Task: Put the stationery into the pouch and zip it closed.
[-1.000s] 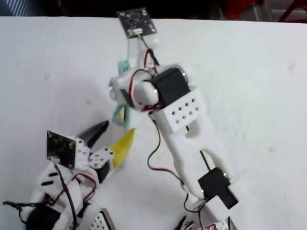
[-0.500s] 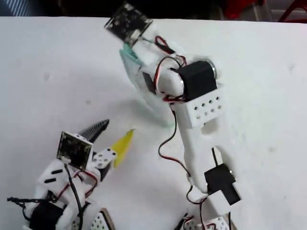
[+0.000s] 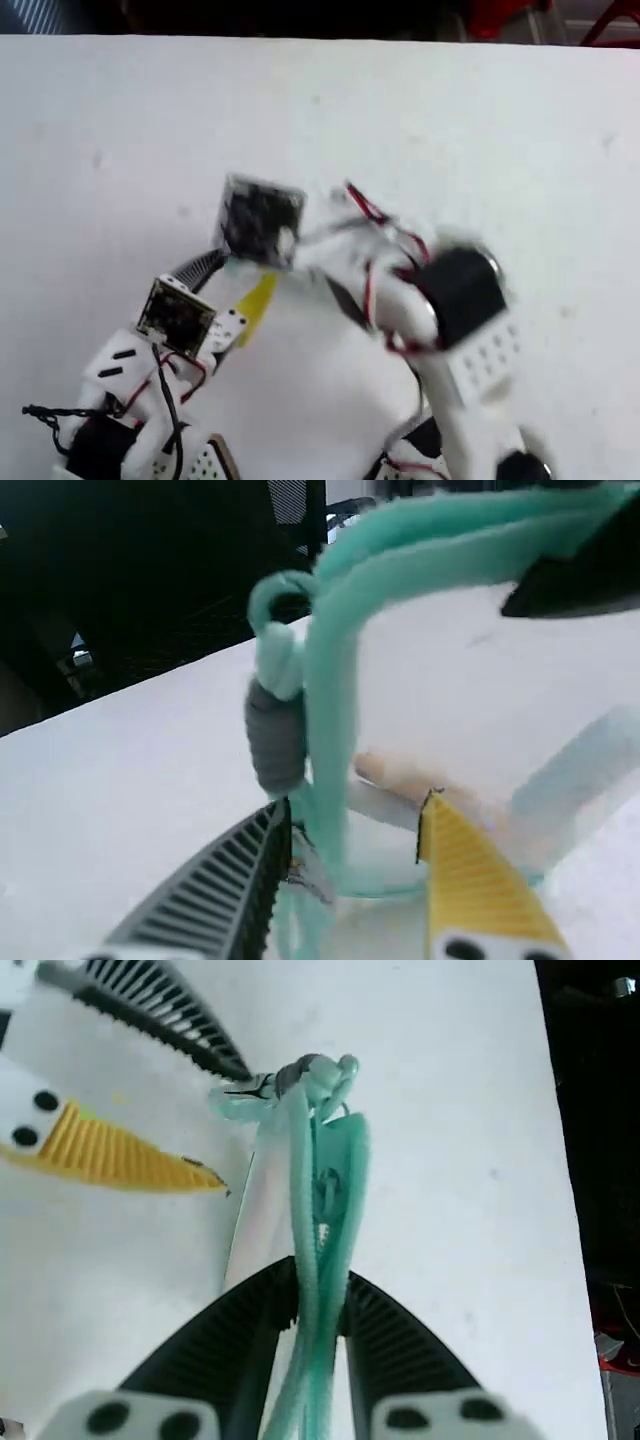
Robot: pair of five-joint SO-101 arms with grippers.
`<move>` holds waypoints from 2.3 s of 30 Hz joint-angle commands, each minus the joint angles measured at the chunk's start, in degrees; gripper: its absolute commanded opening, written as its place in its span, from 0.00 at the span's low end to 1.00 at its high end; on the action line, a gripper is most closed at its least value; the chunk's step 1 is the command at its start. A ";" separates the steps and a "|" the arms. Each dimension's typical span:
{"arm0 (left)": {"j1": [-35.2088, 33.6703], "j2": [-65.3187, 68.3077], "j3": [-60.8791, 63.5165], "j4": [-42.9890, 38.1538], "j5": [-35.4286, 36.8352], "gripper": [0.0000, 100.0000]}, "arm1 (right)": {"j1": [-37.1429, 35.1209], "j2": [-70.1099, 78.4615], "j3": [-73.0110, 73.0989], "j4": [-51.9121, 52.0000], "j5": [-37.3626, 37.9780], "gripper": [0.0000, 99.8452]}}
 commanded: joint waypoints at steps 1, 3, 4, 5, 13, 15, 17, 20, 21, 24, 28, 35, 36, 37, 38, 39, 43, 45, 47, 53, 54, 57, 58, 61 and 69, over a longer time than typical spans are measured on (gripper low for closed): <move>0.40 0.13 -3.52 2.90 -5.36 0.23 | -0.84 -9.45 4.66 1.36 1.58 0.02; 0.75 0.13 -3.52 4.31 -6.86 0.23 | -2.15 -12.44 7.21 1.36 1.58 0.02; 1.10 0.13 -3.52 5.01 -7.38 0.23 | -2.77 -13.58 8.35 1.36 1.58 0.02; 2.24 0.13 -3.52 5.63 -8.18 0.23 | -3.30 -14.46 9.32 1.36 1.58 0.02; 9.27 0.13 -12.92 19.16 -15.03 0.23 | -3.21 -14.02 9.93 1.27 1.67 0.02; 9.27 0.13 -15.91 21.19 -15.74 0.23 | -3.21 -13.41 9.93 1.27 1.67 0.02; 8.92 0.13 -18.02 22.51 -16.70 0.23 | -3.21 -12.79 9.93 1.19 1.67 0.02; 8.84 0.13 -18.81 23.30 -16.62 0.23 | -3.30 -12.62 9.93 1.19 1.58 0.02; 8.84 0.13 -18.90 23.12 -16.70 0.23 | -3.30 -12.62 9.93 1.19 1.58 0.02; 8.40 0.13 -20.75 23.91 -16.70 0.23 | -3.21 -12.53 9.93 1.19 1.58 0.02; 10.68 0.13 -23.91 25.32 -16.35 0.23 | -3.47 -12.62 9.93 1.19 1.23 0.02; 11.12 0.22 -7.82 10.81 -15.21 0.23 | -5.67 -13.05 9.49 1.36 1.14 0.02; 10.77 0.22 -6.86 9.14 -13.98 0.23 | -5.67 -13.05 9.49 1.36 1.14 0.02; 10.24 0.22 -5.98 7.47 -13.10 0.23 | -5.67 -13.05 9.49 1.36 1.14 0.02; 9.36 0.22 -5.10 6.24 -12.66 0.23 | -5.67 -13.05 9.49 1.36 1.14 0.02; 8.48 0.22 -4.22 5.19 -12.48 0.23 | -5.67 -13.05 9.49 1.36 1.14 0.02; 3.82 0.22 0.00 0.35 -12.57 0.23 | -5.76 -13.05 9.49 1.36 1.32 0.02; 1.45 0.22 0.44 -0.88 -12.48 0.23 | -5.76 -13.05 9.49 1.36 1.49 0.02; 1.01 0.22 -0.62 -0.97 -12.22 0.23 | -6.02 -12.97 9.58 1.36 1.58 0.02; 3.65 0.22 -1.49 -0.70 -12.13 0.23 | -11.21 -12.53 9.58 1.36 3.08 0.02; 4.00 0.22 -1.49 -0.70 -12.13 0.23 | -11.47 -12.53 9.58 1.36 4.31 0.02; 5.05 0.13 -1.67 -0.53 -12.13 0.23 | -11.74 -12.53 9.58 1.36 7.47 0.02; 5.14 0.13 -2.46 -0.09 -12.13 0.22 | -11.65 -12.53 9.58 1.36 8.79 0.02; 5.32 0.13 -7.47 4.84 -12.13 0.22 | -11.12 -12.44 9.49 1.36 12.22 0.02; 10.77 0.13 -14.15 11.08 -7.47 0.23 | -10.15 -11.21 9.58 1.36 16.88 0.02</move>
